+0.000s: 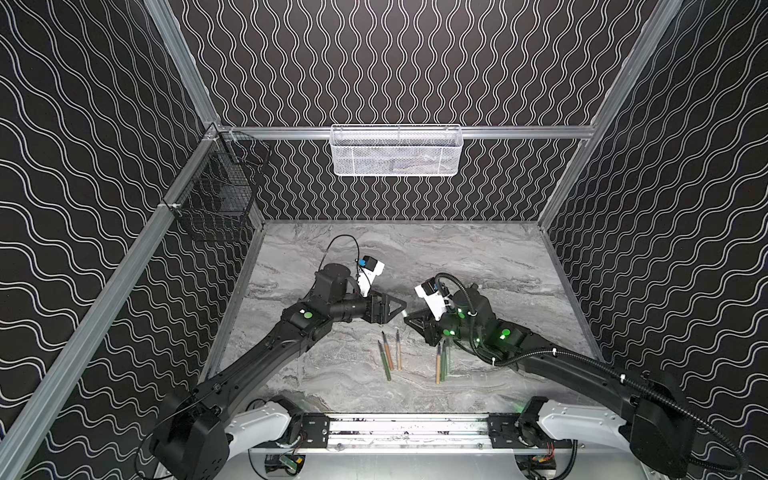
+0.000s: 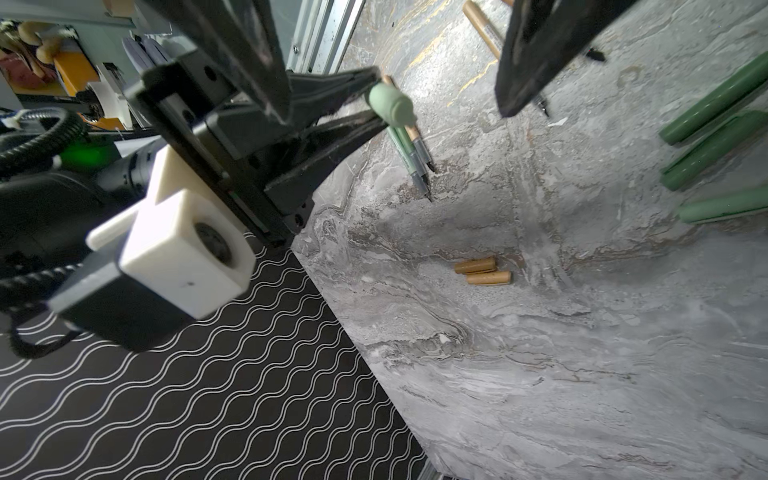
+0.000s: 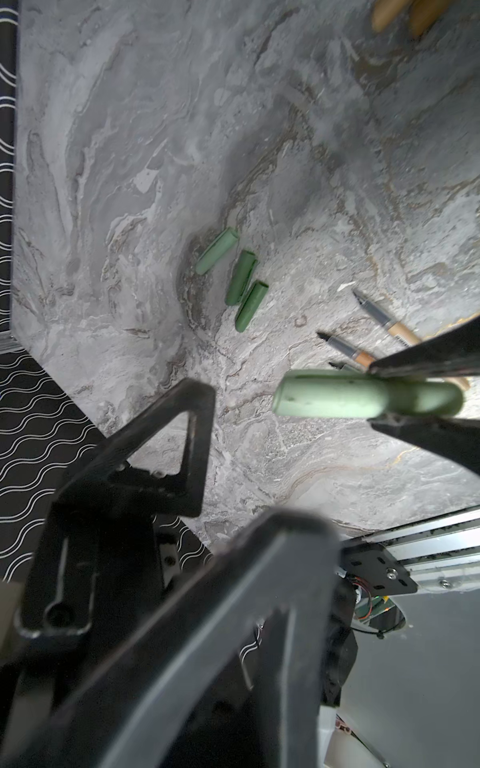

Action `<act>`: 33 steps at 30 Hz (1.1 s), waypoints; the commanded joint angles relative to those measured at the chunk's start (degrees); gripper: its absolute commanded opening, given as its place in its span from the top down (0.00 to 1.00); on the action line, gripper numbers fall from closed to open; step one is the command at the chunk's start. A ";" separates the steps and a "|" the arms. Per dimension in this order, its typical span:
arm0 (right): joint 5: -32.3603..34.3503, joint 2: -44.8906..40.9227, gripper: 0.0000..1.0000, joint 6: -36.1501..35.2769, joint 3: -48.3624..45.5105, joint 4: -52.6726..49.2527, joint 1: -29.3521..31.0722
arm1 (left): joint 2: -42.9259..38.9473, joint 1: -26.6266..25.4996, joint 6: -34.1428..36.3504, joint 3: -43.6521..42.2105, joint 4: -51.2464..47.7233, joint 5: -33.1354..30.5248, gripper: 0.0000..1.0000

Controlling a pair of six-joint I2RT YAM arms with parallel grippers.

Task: Insert the pens into the pen caps

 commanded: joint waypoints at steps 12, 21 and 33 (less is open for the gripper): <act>9.41 -0.10 0.88 1.48 1.46 8.24 4.09 | 0.96 -0.80 0.18 0.35 2.54 1.78 0.52; 9.91 -0.08 0.88 1.02 1.00 9.68 6.04 | 0.82 -0.82 -0.52 0.26 4.05 1.69 0.65; 12.24 0.53 0.79 2.24 1.44 8.63 6.79 | 0.64 -0.80 -0.28 0.69 3.77 0.86 1.00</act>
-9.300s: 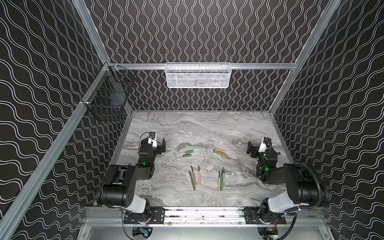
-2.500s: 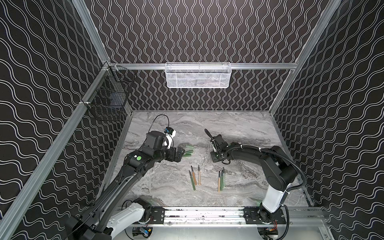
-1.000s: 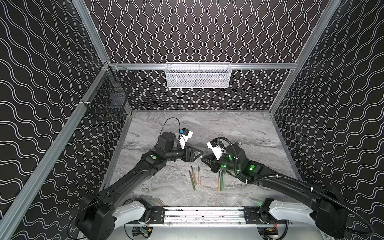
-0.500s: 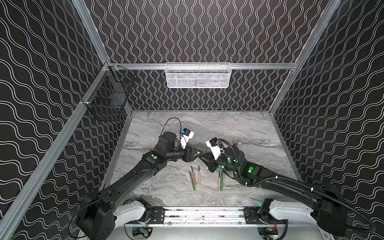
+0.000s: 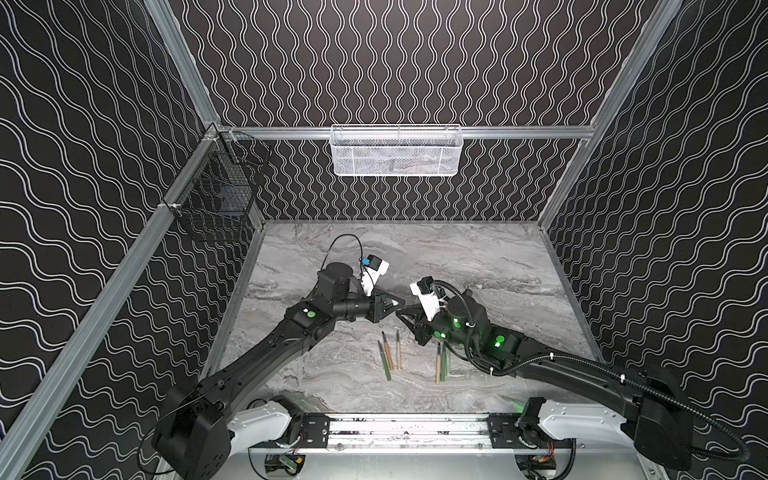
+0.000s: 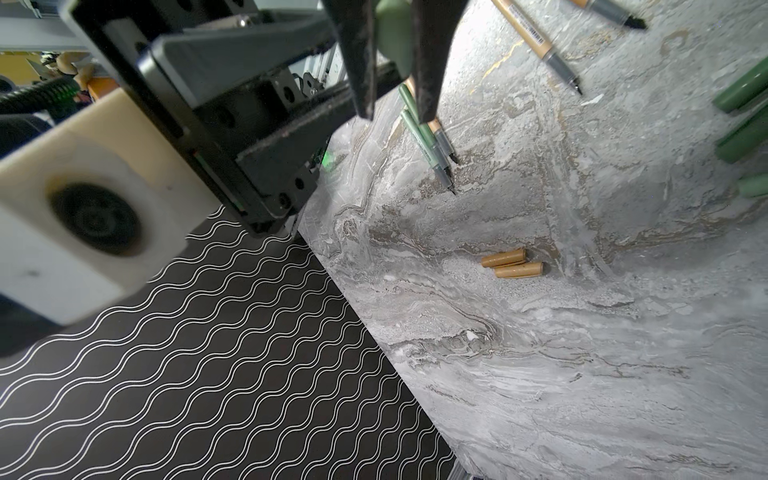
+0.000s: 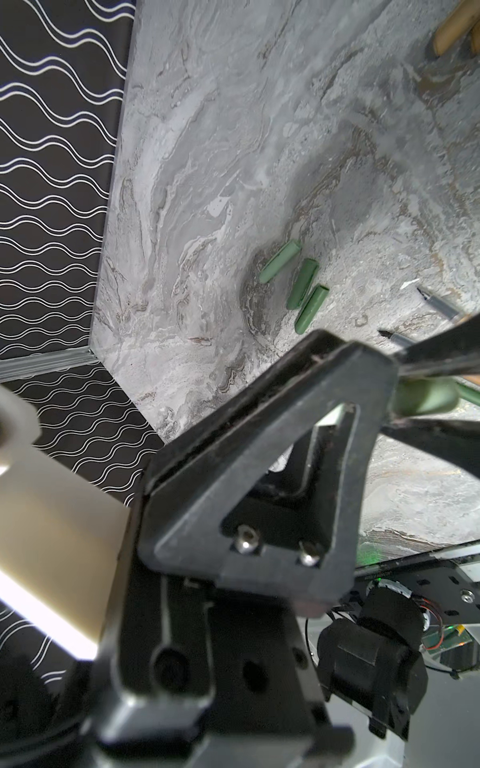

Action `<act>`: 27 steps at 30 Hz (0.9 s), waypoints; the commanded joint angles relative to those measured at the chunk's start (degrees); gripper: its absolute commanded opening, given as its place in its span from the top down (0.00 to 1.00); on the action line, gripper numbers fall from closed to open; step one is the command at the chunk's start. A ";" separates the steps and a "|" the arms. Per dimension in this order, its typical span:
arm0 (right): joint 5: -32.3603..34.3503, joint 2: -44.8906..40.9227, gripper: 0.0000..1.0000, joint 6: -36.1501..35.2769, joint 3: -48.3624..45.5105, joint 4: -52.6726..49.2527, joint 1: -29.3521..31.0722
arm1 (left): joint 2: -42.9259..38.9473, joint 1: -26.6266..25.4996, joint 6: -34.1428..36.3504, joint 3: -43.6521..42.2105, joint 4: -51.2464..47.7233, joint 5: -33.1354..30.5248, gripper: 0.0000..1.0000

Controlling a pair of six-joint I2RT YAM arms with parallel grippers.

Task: Insert the pens into the pen caps

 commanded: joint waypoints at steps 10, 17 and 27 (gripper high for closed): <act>1.88 -2.00 0.43 4.29 0.03 -6.05 0.17 | -2.41 0.03 3.67 2.79 -7.96 -10.83 1.00; 4.51 -6.93 0.35 10.38 -3.95 -18.48 0.08 | -5.54 0.21 7.68 5.80 -17.24 -24.10 1.00; 11.68 0.00 0.41 26.78 -6.03 -37.60 -4.09 | -6.21 0.25 9.60 6.99 -18.15 -23.58 1.00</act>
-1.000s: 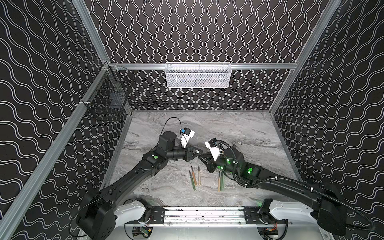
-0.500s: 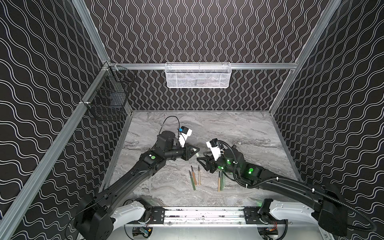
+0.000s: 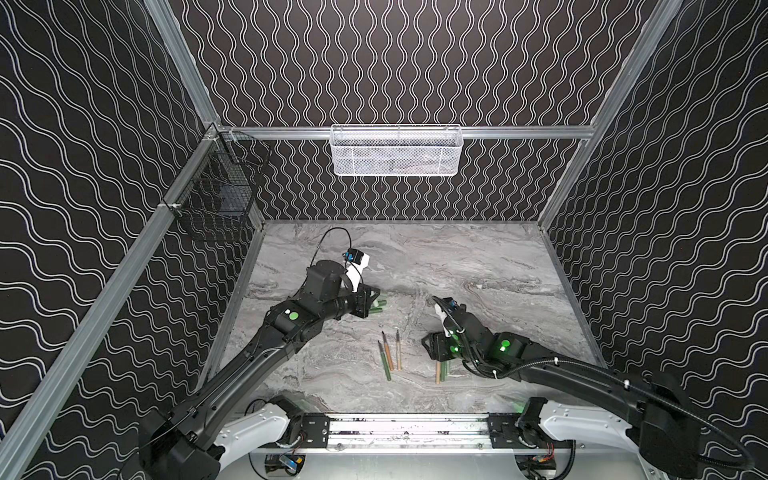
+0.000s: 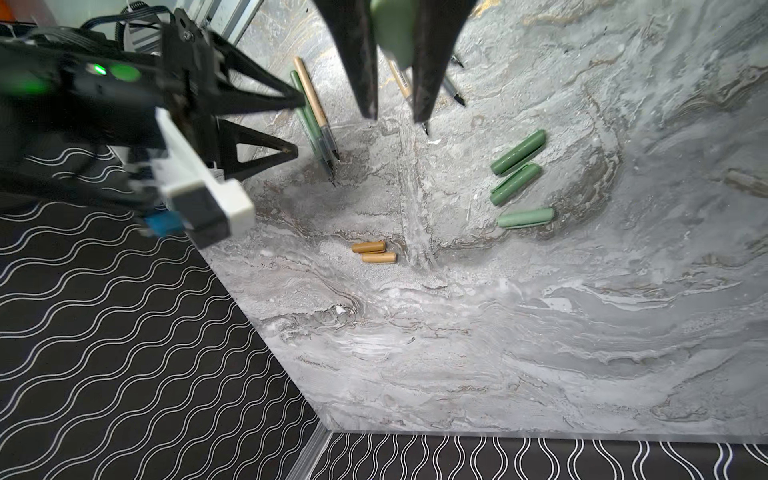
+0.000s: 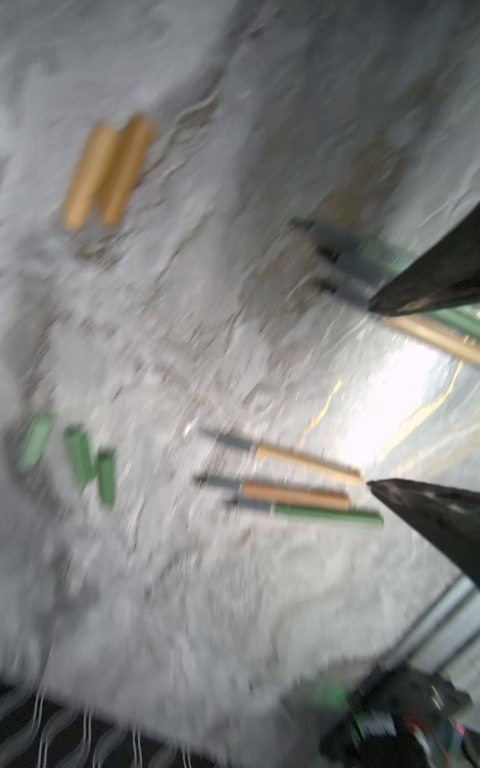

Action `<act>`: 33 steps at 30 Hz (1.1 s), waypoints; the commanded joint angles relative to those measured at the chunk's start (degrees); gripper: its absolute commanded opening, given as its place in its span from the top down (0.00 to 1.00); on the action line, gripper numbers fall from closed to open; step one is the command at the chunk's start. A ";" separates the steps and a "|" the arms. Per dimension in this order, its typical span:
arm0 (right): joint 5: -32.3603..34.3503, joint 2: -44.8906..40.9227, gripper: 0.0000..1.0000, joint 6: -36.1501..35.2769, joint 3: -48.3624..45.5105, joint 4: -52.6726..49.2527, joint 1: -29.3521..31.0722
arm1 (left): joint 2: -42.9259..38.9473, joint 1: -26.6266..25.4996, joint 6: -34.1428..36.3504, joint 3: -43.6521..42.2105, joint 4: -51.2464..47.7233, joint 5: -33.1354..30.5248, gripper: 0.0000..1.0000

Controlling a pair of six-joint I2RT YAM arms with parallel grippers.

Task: Insert the pens into the pen caps
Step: 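Lower the right gripper onto the green pen among the pens and grasp it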

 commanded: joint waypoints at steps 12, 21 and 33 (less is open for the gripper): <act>3.08 9.55 0.60 4.27 -0.44 -8.96 -5.04 | -0.36 0.09 1.77 -0.64 1.01 0.10 1.00; 2.65 12.67 0.65 3.03 -0.16 -7.87 -5.14 | 0.35 0.12 1.98 -0.51 1.24 0.31 1.00; 4.54 16.93 0.76 2.83 1.21 -8.30 -5.14 | 0.60 0.10 1.79 -0.49 1.22 0.80 1.00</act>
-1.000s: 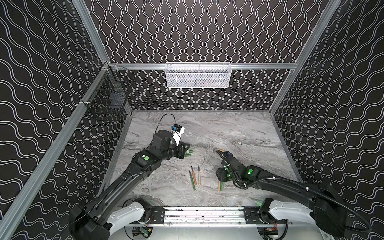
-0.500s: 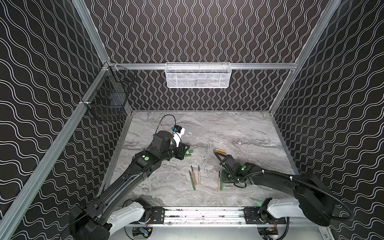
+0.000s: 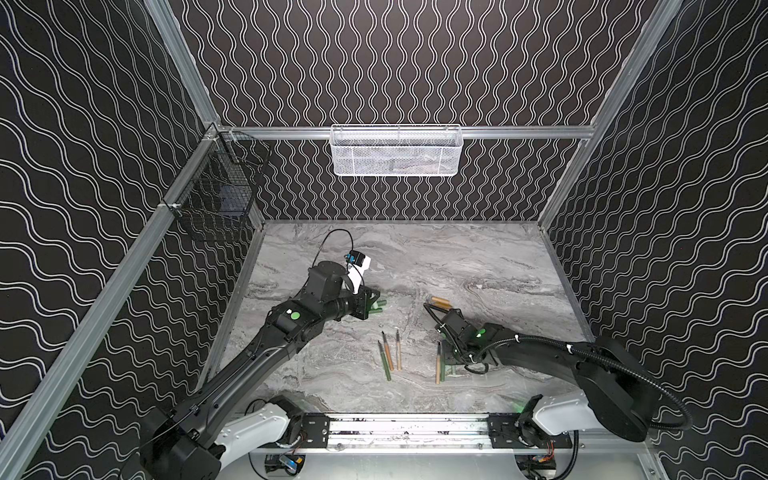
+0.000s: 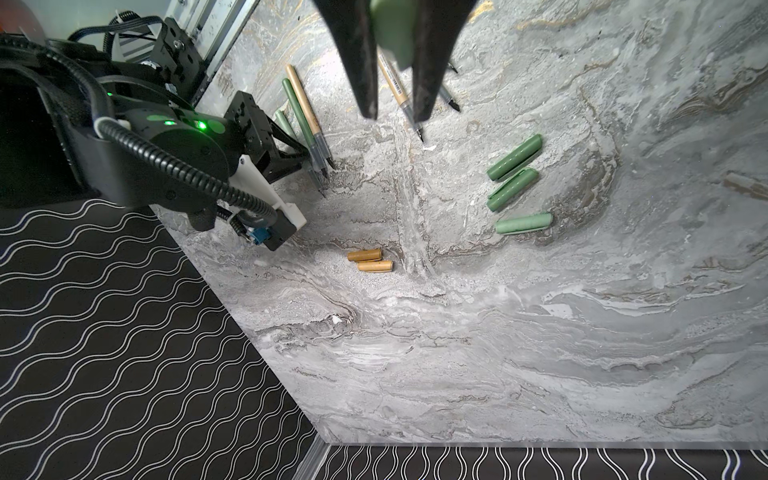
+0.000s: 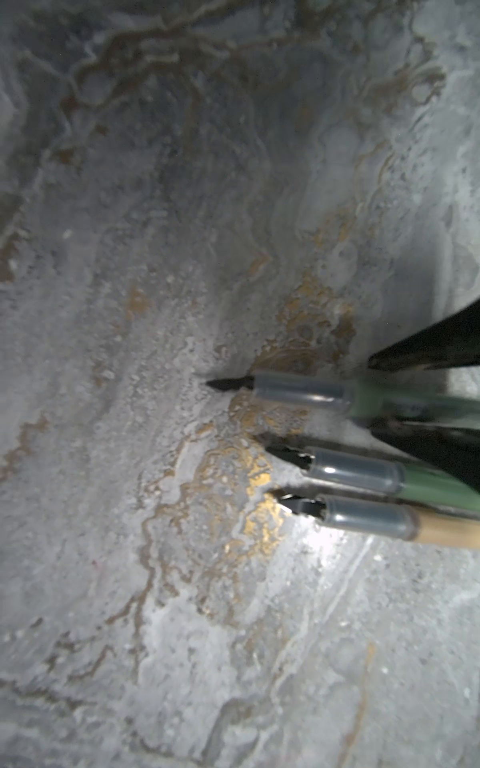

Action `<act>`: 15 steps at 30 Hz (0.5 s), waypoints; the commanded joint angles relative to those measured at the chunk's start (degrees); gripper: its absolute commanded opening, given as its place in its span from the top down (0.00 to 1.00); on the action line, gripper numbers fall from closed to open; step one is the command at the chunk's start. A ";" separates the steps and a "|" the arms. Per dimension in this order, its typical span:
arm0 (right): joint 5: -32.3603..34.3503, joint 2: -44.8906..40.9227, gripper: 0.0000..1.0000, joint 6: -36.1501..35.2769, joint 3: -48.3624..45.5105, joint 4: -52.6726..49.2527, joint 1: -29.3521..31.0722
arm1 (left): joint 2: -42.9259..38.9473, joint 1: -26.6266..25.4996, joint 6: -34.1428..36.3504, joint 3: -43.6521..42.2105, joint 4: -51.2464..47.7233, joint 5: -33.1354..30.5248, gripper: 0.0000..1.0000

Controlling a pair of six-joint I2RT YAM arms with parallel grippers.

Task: Insert the pens into the pen caps
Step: 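Lower the right gripper onto the green pen among the pens and grasp it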

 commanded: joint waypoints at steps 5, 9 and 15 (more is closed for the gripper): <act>0.35 2.63 0.80 0.10 1.27 0.23 -0.10 | -0.36 0.10 0.63 0.75 0.87 0.49 1.00; 1.42 2.51 0.84 -0.94 2.62 0.19 -0.63 | -0.68 0.07 0.59 0.89 0.58 1.19 1.00; 3.15 -1.91 0.89 -5.73 4.03 1.05 -1.56 | -1.49 0.09 -0.05 0.23 1.96 2.74 1.00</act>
